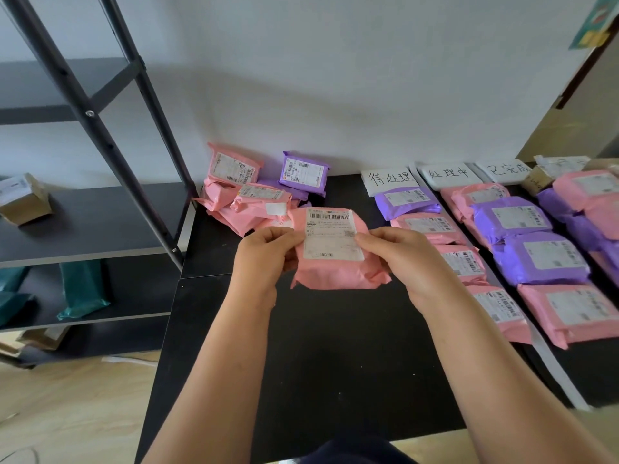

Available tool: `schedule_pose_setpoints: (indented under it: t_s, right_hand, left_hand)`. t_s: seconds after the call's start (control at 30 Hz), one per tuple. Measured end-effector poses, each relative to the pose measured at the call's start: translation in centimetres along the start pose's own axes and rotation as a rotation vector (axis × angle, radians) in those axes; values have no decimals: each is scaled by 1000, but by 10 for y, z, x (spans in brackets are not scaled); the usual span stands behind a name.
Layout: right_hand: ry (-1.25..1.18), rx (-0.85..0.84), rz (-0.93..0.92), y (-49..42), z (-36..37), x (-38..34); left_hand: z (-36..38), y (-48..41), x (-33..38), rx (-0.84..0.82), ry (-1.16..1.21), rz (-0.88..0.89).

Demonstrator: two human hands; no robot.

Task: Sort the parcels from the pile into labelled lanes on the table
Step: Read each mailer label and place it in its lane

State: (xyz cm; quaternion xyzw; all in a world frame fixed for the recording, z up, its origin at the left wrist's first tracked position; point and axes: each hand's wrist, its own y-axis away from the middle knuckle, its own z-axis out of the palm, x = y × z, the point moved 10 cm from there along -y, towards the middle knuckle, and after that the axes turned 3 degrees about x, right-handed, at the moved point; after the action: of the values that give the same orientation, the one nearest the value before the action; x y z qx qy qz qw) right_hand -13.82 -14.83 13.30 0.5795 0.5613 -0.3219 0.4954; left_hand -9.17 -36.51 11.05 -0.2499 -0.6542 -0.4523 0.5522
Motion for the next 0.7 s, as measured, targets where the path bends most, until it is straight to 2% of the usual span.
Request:
schedule_pose_setpoints:
  t_s: [0.37, 0.7]
  right_hand:
    - [-56, -42, 151, -8, 1, 25]
    - [1, 12, 85, -8, -1, 22]
  left_hand:
    - [7, -3, -23, -28, -16, -174]
    - [9, -4, -28, -60, -55, -160]
